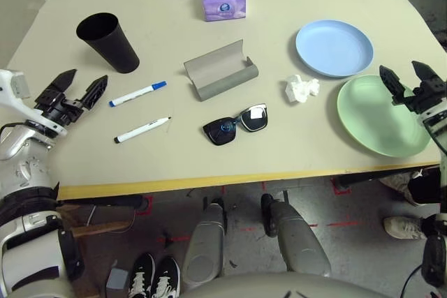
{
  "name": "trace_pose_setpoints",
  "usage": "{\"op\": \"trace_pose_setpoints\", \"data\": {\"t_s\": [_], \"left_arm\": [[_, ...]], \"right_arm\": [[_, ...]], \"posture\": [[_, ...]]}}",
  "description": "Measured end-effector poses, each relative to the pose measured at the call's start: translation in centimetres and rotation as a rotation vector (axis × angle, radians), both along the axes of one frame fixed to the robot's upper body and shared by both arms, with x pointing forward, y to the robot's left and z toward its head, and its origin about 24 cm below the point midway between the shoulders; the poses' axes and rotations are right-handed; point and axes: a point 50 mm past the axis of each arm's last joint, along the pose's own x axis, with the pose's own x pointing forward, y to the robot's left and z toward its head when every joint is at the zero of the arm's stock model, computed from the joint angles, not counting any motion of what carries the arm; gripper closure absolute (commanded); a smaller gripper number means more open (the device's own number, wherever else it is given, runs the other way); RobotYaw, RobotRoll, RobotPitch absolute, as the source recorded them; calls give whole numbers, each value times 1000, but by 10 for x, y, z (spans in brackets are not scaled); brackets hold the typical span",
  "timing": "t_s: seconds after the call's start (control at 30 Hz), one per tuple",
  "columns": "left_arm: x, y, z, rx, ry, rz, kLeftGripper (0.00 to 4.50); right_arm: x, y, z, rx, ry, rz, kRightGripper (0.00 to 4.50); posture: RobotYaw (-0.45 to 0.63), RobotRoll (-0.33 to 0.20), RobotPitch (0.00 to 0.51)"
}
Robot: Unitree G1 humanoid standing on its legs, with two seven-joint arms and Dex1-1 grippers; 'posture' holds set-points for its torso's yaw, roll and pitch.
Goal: Organize and tidy the items on the table.
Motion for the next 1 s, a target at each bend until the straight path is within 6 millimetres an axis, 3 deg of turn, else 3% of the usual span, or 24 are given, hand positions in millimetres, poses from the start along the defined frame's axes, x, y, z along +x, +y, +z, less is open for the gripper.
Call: {"op": "trace_pose_setpoints", "data": {"t_s": [0.13, 0.37, 0.63, 0.7, 0.87, 1.0], "left_arm": [[-5, -14, 17, 70, -1, -195, 0], [-4, -41, 10, 114, 83, -481, 0], [3, -54, 12, 170, 92, -603, 0], [6, -55, 13, 178, 80, -600, 0], [10, -55, 7, 171, 87, -596, 0], [13, -56, 6, 169, 74, -599, 0]], "right_arm": [[-3, -4, 2, -13, 3, -5, 21], [-4, -5, 3, -18, 0, -5, 21], [-19, -13, 9, -8, 20, -44, 21], [-26, -21, 20, -14, 39, -72, 21], [-53, -37, 73, -62, 119, -99, 21], [-80, -46, 103, -134, 296, -124, 21]], "posture": [[-184, 0, 283], [-222, 0, 279], [-288, 0, 273], [-301, 0, 276], [-323, 0, 281], [-336, 0, 284]]}}
